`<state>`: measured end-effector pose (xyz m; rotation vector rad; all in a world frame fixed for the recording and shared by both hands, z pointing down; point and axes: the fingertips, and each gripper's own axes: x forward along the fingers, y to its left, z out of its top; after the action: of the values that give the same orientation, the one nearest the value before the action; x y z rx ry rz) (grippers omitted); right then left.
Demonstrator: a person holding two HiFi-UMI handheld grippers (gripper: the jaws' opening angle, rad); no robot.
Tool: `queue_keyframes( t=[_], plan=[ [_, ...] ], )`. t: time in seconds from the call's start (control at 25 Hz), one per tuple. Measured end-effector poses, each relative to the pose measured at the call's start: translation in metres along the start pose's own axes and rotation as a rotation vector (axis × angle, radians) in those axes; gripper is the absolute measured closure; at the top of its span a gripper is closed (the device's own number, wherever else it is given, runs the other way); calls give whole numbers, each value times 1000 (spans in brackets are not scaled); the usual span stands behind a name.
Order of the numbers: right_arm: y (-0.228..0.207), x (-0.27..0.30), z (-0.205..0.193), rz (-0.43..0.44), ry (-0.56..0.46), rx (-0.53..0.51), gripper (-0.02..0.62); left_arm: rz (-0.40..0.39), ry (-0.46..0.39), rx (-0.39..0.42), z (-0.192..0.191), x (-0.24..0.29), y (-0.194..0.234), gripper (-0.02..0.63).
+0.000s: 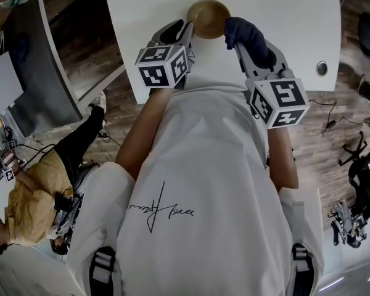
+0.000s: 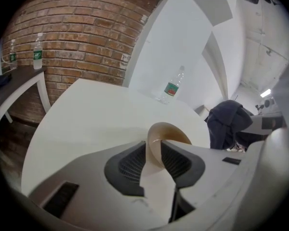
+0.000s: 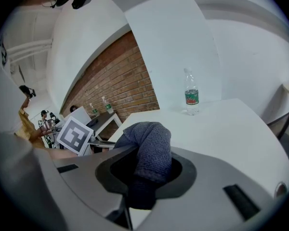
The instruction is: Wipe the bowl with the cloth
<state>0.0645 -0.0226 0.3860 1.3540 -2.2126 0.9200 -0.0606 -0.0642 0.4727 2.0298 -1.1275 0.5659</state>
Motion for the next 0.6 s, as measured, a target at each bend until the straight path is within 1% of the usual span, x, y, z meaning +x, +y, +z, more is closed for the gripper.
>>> queue_keyframes(
  t=[0.2, 0.6],
  plan=[
    [-9, -1, -2, -5, 6, 14, 525, 15, 30, -3, -4, 10, -2, 492],
    [-17, 14, -7, -13, 37, 22, 523, 10, 63, -5, -8, 22, 2, 492]
  ],
)
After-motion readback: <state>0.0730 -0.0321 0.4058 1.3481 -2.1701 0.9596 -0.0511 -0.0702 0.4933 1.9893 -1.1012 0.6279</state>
